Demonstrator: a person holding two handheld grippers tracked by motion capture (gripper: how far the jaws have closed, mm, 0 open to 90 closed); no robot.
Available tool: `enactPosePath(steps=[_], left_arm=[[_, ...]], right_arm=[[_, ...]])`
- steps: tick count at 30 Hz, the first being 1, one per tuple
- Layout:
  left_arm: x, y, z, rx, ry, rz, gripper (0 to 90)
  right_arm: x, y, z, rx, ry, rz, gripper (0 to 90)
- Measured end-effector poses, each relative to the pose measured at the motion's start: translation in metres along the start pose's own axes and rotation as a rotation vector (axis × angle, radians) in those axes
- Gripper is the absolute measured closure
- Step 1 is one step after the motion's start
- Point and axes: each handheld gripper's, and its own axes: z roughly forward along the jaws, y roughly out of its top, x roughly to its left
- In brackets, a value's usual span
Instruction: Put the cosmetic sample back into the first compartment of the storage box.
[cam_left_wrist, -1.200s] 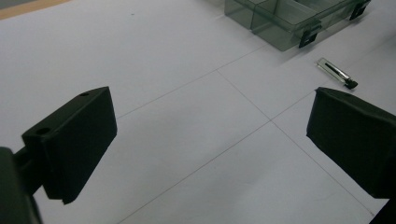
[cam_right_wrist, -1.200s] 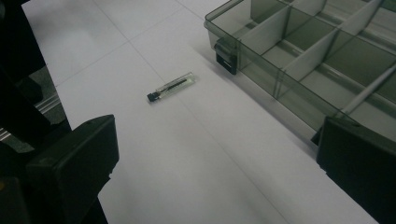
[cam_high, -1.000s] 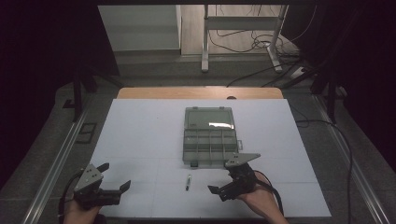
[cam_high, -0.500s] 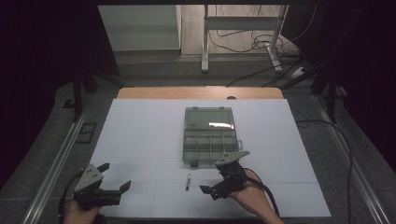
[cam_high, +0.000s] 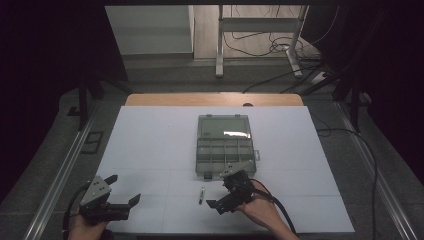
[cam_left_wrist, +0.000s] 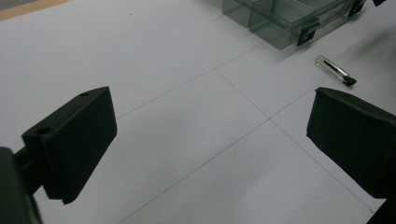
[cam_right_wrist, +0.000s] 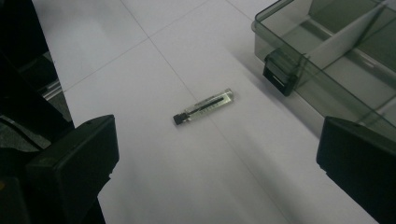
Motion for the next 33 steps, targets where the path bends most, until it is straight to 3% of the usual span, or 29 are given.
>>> enactPosePath(steps=[13, 20, 23, 27, 28, 30, 33], left_arm=[[-0.001, 0.0, 0.0, 0.003, -0.001, 0.009, 2.1], [-0.002, 0.0, 0.001, 0.005, 0.0, 0.014, 2.1], [-0.002, 0.0, 0.001, 0.007, 0.0, 0.019, 2.1], [-0.003, 0.0, 0.001, 0.008, 0.0, 0.027, 2.2], [-0.003, 0.0, 0.001, 0.008, 0.0, 0.027, 2.2], [-0.003, 0.001, 0.001, 0.01, -0.002, 0.03, 2.2], [-0.003, 0.001, 0.001, 0.012, -0.001, 0.034, 2.2]], right_arm=[[0.013, 0.014, 0.018, 0.064, -0.014, -0.046, 0.0], [0.014, 0.02, 0.025, 0.08, -0.022, -0.04, 1.2], [0.013, 0.024, 0.03, 0.089, -0.034, -0.022, 10.2], [0.012, 0.027, 0.032, 0.092, -0.035, -0.04, 26.1], [0.012, 0.027, 0.032, 0.092, -0.035, -0.04, 26.1], [0.011, 0.029, 0.035, 0.097, -0.029, -0.038, 35.6], [0.01, 0.029, 0.039, 0.114, -0.037, -0.035, 42.6]])
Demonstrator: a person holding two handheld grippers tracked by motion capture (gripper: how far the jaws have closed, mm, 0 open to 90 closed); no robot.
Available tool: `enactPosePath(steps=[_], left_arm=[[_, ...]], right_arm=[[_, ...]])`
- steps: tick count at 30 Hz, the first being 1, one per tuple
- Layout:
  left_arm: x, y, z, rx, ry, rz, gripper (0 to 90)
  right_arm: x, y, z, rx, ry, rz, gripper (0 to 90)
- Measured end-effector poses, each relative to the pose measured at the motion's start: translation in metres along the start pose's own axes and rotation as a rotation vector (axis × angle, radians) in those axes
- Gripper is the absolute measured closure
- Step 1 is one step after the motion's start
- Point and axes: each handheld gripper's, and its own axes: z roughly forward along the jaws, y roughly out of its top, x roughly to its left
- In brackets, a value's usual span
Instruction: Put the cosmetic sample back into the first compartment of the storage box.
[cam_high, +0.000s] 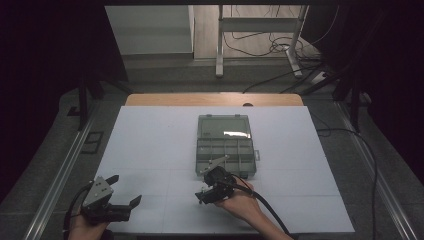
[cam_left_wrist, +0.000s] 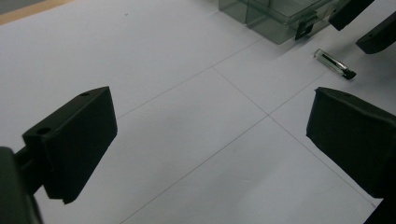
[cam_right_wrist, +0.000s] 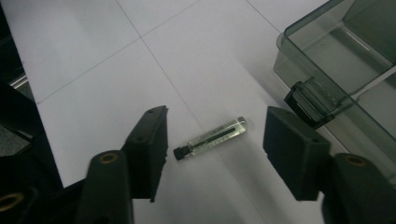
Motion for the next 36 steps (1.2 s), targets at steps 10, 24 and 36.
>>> enactPosePath(steps=[10, 24, 36], left_arm=[[-0.001, 0.0, 0.0, 0.001, 0.0, 0.006, 2.2], [-0.002, 0.0, 0.0, 0.004, 0.001, 0.019, 2.2], [-0.002, 0.0, 0.0, 0.003, -0.001, 0.02, 2.2]], right_arm=[[-0.002, 0.003, 0.013, 0.02, -0.012, 0.008, 57.4], [0.004, -0.002, 0.027, 0.082, -0.076, -0.024, 65.8], [0.005, -0.003, 0.026, 0.086, -0.1, -0.07, 80.8]])
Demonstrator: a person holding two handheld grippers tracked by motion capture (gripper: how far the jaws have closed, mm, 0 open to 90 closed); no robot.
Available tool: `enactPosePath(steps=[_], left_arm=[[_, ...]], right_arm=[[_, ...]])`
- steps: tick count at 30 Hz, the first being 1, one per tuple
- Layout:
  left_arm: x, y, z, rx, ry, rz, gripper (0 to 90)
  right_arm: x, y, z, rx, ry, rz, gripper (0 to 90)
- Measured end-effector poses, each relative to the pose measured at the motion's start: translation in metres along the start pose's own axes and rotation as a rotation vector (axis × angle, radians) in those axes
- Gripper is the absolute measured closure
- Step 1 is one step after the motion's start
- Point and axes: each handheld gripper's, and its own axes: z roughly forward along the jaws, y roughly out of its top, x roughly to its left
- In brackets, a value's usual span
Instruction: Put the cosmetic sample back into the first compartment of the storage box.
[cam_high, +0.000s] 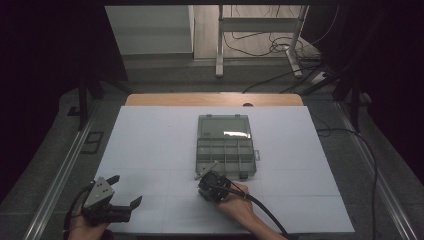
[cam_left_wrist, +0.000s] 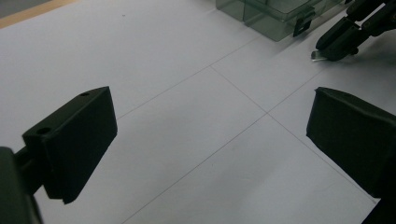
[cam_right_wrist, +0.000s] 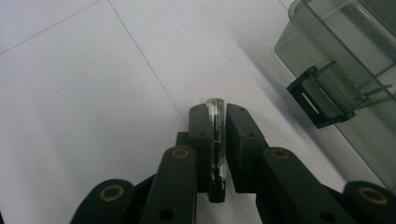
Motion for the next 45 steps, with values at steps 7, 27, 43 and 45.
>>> enactPosePath(steps=[7, 27, 43, 45], left_arm=[[0.0, 0.0, 0.0, -0.001, -0.004, -0.005, 2.2], [0.007, -0.001, -0.001, -0.02, -0.028, -0.058, 2.2], [0.006, 0.0, -0.002, -0.004, -0.046, -0.058, 2.0], [0.006, 0.0, -0.001, 0.0, -0.047, -0.056, 2.0]], right_arm=[[-0.004, -0.002, -0.003, -0.023, 0.029, 0.008, 80.9], [-0.014, 0.002, -0.022, -0.107, 0.05, 0.019, 80.9], [-0.021, 0.004, -0.033, -0.144, 0.051, 0.042, 80.9], [-0.021, 0.004, -0.035, -0.152, 0.054, 0.045, 80.8]])
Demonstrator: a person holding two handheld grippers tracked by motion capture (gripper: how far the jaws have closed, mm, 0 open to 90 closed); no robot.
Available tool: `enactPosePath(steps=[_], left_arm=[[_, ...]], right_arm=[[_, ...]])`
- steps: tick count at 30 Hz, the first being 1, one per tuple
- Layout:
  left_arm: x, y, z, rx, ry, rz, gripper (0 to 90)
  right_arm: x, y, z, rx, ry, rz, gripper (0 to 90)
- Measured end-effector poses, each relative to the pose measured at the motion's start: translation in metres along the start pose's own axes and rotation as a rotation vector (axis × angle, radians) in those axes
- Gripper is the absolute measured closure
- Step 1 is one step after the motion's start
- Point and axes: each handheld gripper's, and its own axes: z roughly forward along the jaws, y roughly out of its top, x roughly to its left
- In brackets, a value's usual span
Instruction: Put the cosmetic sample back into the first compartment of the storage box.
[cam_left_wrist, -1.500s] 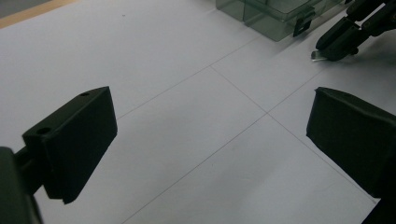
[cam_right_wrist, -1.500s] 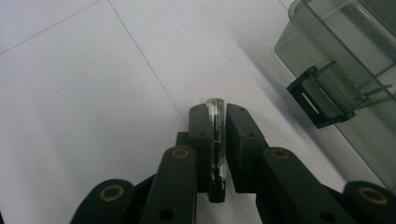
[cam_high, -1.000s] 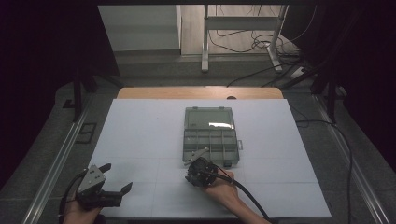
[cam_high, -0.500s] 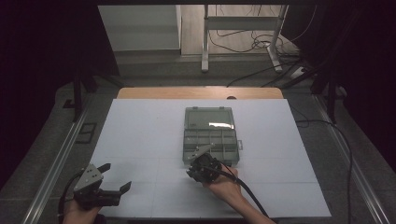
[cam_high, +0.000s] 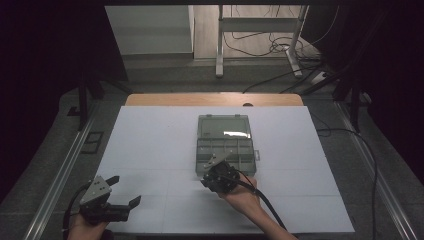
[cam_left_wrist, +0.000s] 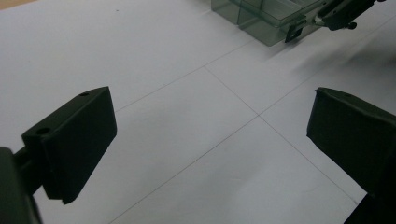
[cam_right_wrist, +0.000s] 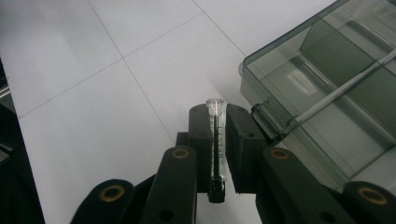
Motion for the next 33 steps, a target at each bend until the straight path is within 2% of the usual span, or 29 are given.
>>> enactPosePath(steps=[19, 22, 33], left_arm=[[0.001, 0.0, 0.001, 0.015, -0.013, -0.004, 2.5], [0.002, 0.0, 0.001, 0.015, -0.013, -0.005, 2.6], [0.002, 0.0, 0.002, 0.015, -0.014, -0.015, 2.7]], right_arm=[[-0.009, 0.007, -0.015, -0.057, -0.005, 0.027, 80.8], [-0.01, 0.008, -0.016, -0.059, -0.006, 0.04, 80.8], [-0.016, 0.016, -0.015, -0.076, -0.014, 0.037, 80.8]])
